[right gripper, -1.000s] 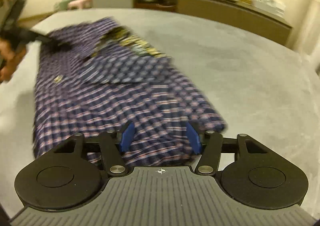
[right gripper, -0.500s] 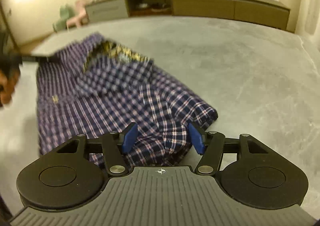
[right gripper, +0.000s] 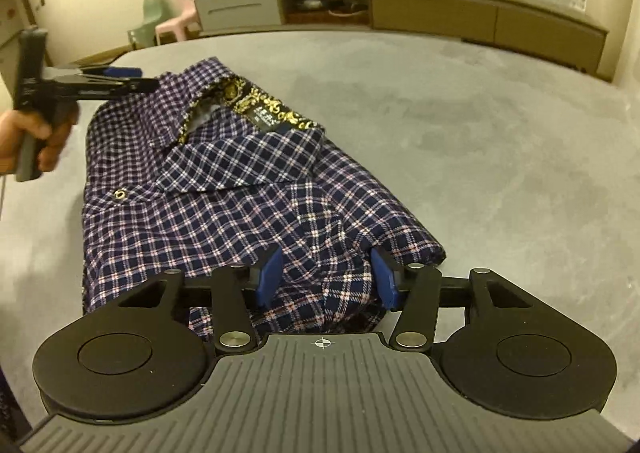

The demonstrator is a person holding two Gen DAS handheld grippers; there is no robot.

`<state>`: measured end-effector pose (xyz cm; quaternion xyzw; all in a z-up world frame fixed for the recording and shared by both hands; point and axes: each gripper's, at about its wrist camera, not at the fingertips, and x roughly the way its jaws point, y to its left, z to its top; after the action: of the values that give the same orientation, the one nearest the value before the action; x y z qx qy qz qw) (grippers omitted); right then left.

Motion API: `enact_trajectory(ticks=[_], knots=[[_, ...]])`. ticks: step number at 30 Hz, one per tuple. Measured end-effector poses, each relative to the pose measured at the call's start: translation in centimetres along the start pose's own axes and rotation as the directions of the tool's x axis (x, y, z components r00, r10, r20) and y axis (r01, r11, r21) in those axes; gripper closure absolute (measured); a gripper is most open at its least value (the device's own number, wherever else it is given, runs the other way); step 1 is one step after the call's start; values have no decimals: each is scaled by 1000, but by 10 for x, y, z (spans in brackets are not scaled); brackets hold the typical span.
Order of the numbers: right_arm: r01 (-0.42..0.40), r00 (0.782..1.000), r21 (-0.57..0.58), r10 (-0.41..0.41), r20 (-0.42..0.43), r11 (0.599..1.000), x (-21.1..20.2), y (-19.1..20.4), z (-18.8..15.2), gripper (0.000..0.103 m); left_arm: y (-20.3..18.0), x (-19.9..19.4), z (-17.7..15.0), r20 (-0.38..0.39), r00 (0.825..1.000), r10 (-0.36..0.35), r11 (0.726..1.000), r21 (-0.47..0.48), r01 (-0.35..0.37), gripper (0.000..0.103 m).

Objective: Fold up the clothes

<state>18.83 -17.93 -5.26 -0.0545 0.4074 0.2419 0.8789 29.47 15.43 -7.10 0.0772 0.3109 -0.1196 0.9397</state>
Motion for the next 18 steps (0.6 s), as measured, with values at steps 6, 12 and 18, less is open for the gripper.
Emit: enact_trajectory(ticks=[6,12,18], knots=[[7,999,-59,-5,34,998,-9,4,12,99,-10,9,-3,-49,999,-18,997,80,21,98],[12,995,-88,-3,98,996,-18,8,26,100,9,-4,-5,-20,1000,-8,1000,19,8,100],[109,990,-86,-101,94,990,-16,1,24,61,-1,-23,8,11,997,-78,995,64,78,48]])
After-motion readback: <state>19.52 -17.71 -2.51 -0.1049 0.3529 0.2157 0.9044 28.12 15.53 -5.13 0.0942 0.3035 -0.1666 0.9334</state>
